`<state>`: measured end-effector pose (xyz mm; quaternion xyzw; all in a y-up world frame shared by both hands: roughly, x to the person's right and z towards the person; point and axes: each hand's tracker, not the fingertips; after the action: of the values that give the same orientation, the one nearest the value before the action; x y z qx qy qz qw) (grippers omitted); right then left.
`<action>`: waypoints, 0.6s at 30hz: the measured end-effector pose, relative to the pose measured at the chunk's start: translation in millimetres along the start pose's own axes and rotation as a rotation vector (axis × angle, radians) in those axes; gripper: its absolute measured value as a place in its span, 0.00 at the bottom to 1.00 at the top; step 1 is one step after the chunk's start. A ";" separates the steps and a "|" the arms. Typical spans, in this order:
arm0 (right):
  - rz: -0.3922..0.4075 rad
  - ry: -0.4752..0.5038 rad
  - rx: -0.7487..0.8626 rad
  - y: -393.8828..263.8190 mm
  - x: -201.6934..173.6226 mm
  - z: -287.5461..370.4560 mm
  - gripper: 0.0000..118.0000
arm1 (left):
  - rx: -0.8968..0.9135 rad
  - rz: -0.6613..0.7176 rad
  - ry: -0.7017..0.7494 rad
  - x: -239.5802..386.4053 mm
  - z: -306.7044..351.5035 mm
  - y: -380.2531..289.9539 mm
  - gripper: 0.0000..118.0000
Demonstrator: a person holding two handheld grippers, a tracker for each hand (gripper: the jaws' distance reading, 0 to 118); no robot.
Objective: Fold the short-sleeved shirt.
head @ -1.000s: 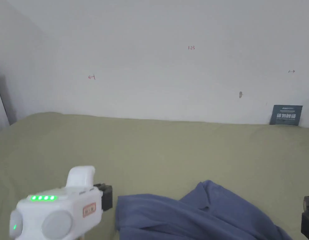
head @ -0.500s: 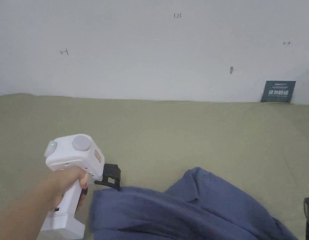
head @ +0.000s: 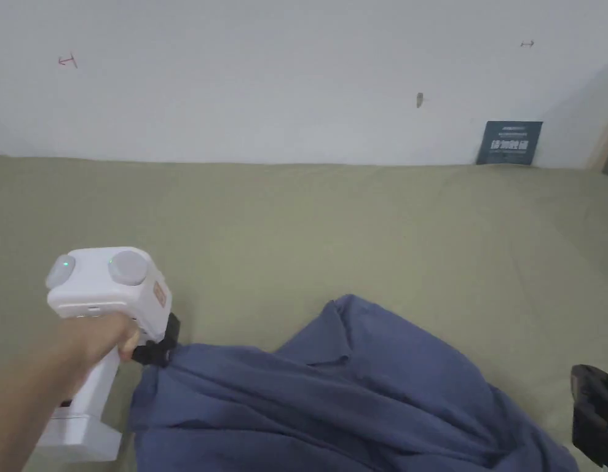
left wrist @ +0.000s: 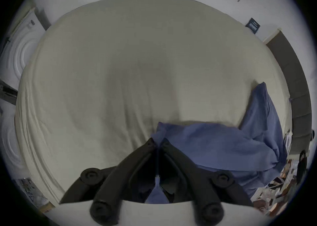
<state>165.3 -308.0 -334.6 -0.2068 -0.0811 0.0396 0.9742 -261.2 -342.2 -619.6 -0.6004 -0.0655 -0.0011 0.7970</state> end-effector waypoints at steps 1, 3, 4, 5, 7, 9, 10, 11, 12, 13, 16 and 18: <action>-0.005 0.001 -0.020 -0.8 1.6 -1.0 0.07 | 0.002 -0.021 0.016 3.6 2.1 -1.0 0.02; -0.017 0.022 -0.077 -2.6 4.7 -3.3 0.07 | 0.001 -0.030 0.013 7.1 3.7 -5.2 0.02; -0.028 0.056 -0.122 -3.3 6.5 -5.6 0.11 | 0.003 -0.029 0.004 7.8 5.3 -6.5 0.02; -0.050 0.105 -0.185 -3.6 8.3 -9.0 0.25 | 0.005 -0.026 -0.010 8.2 6.6 -7.6 0.02; -0.113 0.208 -0.347 -5.0 11.4 -16.8 0.77 | -0.009 -0.026 -0.021 2.1 -8.7 4.0 0.02; -0.149 0.231 -0.437 -10.0 11.0 -25.8 0.99 | -0.015 -0.039 -0.020 3.0 -10.7 3.8 0.02; -0.151 0.232 -0.426 -14.2 10.3 -27.5 0.99 | -0.018 -0.046 -0.018 3.1 -15.9 5.2 0.02; -0.138 0.213 -0.372 -16.5 8.0 -25.3 0.98 | -0.019 -0.049 -0.020 2.8 -18.0 5.6 0.02; -0.131 0.200 -0.385 -17.9 5.7 -26.9 0.95 | -0.021 -0.052 -0.024 2.2 -19.0 5.9 0.02; -0.130 0.172 -0.401 -17.9 5.2 -30.3 0.95 | -0.022 -0.056 -0.030 1.6 -20.0 6.5 0.02; -0.183 0.181 -0.432 -20.2 6.0 -39.2 0.95 | -0.021 -0.063 -0.033 3.0 -21.1 6.4 0.02; -0.193 0.174 -0.468 -18.7 7.1 -45.6 0.83 | -0.016 -0.067 -0.036 3.1 -20.8 6.0 0.02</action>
<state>181.0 -342.4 -367.0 -0.4205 -0.0235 -0.0913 0.9024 -255.5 -360.1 -630.7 -0.6041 -0.0998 -0.0174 0.7905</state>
